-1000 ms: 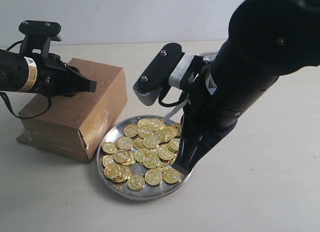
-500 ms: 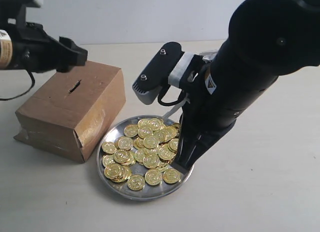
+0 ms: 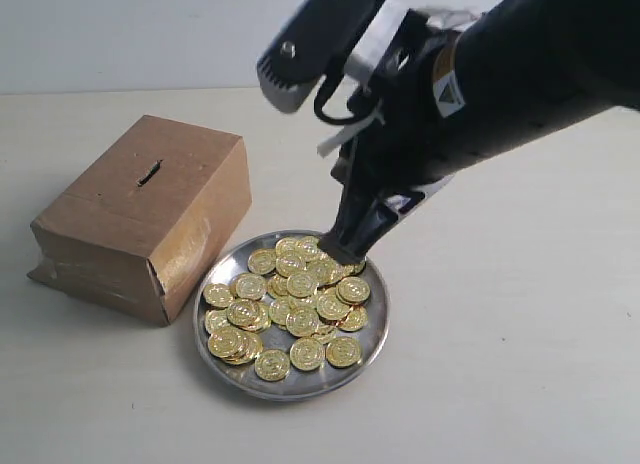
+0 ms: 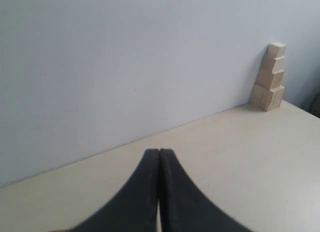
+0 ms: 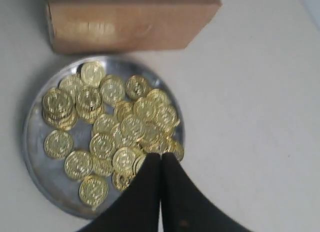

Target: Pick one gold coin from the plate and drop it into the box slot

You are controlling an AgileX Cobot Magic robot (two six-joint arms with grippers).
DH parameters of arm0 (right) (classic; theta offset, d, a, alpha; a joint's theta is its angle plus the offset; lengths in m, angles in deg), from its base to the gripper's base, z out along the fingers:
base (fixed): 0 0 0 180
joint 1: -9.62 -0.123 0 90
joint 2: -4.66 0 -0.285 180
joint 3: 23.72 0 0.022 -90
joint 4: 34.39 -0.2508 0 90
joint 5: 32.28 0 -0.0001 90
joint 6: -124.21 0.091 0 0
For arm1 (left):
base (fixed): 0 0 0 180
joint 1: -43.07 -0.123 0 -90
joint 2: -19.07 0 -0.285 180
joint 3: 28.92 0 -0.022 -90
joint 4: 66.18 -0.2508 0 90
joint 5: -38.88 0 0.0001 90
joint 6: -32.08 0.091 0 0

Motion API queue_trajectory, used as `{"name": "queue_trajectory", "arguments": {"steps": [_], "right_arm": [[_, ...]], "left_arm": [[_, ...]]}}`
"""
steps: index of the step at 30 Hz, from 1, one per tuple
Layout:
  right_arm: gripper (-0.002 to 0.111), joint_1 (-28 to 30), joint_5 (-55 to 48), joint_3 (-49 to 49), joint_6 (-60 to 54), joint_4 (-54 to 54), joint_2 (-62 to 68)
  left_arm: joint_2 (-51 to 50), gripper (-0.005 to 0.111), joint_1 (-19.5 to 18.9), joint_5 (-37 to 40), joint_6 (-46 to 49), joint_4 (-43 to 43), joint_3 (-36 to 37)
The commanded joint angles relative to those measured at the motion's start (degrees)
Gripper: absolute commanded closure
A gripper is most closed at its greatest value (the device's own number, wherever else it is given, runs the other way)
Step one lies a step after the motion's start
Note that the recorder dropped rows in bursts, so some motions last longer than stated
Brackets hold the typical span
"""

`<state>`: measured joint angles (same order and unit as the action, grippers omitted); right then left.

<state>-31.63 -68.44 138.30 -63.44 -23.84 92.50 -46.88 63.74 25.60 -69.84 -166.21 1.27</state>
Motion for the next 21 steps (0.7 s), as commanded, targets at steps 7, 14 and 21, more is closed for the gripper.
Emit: {"name": "queue_trajectory", "arguments": {"steps": [7,14,21], "right_arm": [[0.108,-0.1,6.9,-0.6,-1.3,1.3,-15.2],[0.108,-0.1,4.4,-0.6,-1.3,3.1,-25.2],[0.108,-0.1,-3.6,-0.6,0.3,3.3,-32.7]], "left_arm": [[14.3,0.107,0.0,1.9,-0.7,0.1,7.4],[21.9,0.107,0.0,1.2,-0.7,0.1,9.0],[26.9,0.107,0.0,0.8,-0.2,0.1,9.0]]}}
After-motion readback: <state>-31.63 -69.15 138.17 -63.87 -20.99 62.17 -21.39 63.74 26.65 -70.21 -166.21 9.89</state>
